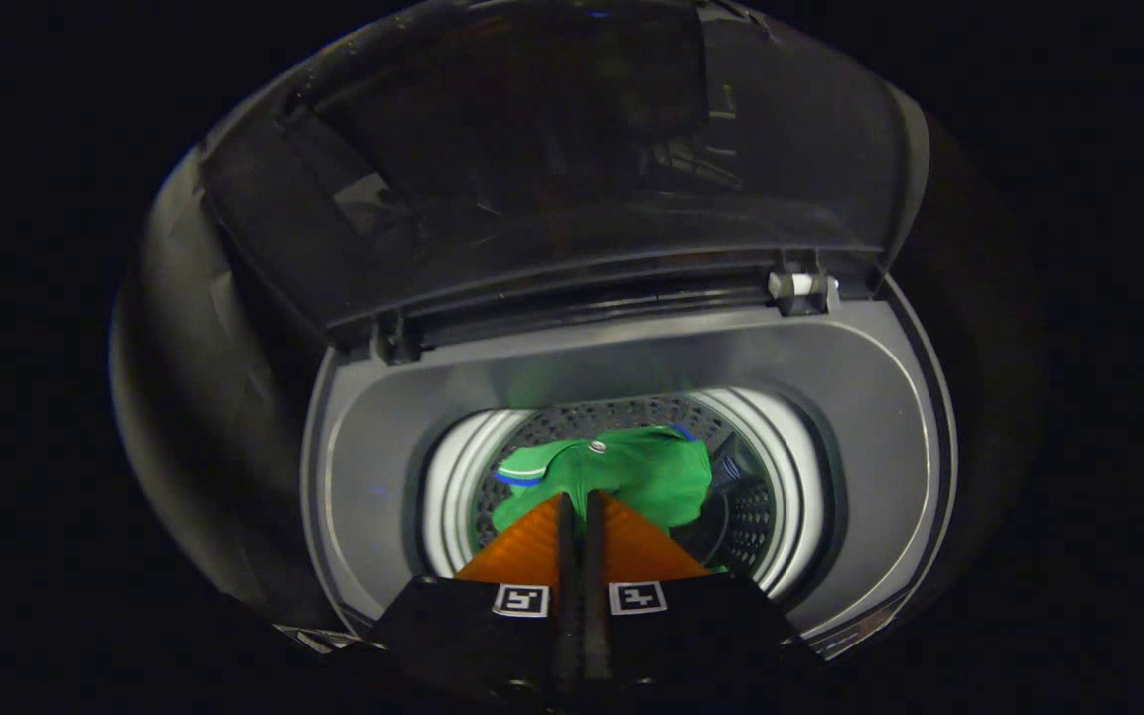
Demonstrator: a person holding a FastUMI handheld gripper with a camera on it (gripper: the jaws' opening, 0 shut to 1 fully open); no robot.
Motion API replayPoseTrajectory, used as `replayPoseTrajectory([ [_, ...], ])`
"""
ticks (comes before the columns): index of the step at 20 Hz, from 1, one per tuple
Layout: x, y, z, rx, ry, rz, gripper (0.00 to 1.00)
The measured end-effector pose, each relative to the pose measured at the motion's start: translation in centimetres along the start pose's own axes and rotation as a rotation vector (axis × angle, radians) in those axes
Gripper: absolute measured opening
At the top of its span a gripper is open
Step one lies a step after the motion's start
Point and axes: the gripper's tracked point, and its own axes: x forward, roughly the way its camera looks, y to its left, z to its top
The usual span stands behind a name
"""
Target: Put the clothes into the washing machine and then close the washing machine lid.
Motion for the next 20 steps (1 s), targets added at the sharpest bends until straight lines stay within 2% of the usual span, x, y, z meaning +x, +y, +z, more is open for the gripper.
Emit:
replayPoseTrajectory([
  [6, 2.5, -0.1, -0.8, -0.008, 0.030, -0.018, 0.09],
  [8, 2.6, -0.4, -0.7, -0.006, 0.031, -0.028, 0.12],
  [13, 2.0, -1.1, -0.7, -0.002, 0.014, -0.054, 1.00],
  [18, -0.3, -1.1, -0.2, -0.037, -0.009, -0.051, 0.99],
  [20, -1.7, -0.6, 0.6, -0.037, -0.032, -0.026, 0.99],
])
